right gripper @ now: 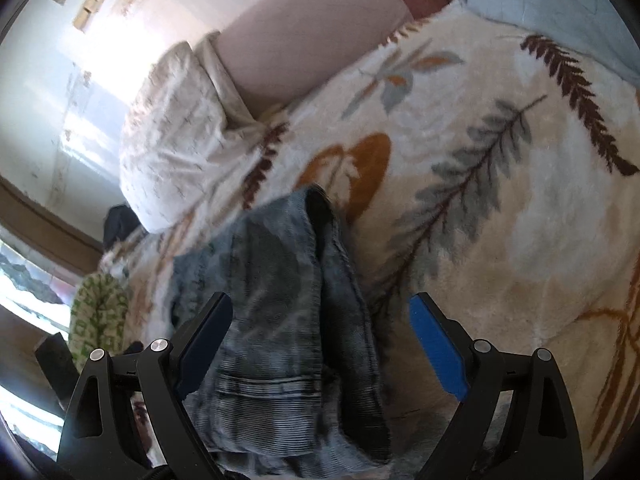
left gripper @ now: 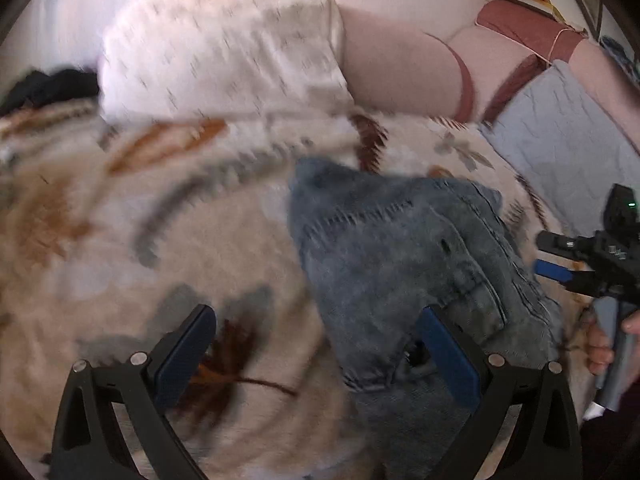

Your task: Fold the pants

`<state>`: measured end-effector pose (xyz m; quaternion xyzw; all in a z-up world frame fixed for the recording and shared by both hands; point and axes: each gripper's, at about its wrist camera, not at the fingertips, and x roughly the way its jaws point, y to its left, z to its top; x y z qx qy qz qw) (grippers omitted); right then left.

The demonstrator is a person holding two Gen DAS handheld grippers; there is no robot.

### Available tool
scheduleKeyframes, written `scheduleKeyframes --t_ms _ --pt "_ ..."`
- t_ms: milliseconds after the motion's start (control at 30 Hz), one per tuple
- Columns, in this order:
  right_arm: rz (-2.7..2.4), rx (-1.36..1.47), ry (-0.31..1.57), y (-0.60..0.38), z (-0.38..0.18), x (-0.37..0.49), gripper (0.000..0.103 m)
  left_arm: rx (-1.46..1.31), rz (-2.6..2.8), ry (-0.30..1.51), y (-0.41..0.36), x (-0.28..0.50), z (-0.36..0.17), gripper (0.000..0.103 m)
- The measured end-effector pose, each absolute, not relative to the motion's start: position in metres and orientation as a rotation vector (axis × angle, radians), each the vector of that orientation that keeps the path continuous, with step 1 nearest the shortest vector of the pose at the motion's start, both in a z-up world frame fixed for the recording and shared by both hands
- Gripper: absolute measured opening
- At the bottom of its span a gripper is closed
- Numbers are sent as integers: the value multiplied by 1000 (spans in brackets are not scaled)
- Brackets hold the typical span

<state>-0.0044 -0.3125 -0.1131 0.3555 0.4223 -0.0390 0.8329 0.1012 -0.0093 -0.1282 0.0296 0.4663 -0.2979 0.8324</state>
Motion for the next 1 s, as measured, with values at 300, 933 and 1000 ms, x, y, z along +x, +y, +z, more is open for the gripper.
scheduleKeyframes --t_ms 300,933,1000 --pt "25 849 982 -318 -136 -2 92 -72 -720 1130 -5 105 -146 103" --pt "184 817 1020 -273 -136 9 88 -63 -824 1079 -22 81 -147 85" --pt "182 810 1015 -271 -135 8 84 -94 -849 1092 -22 81 -146 76"
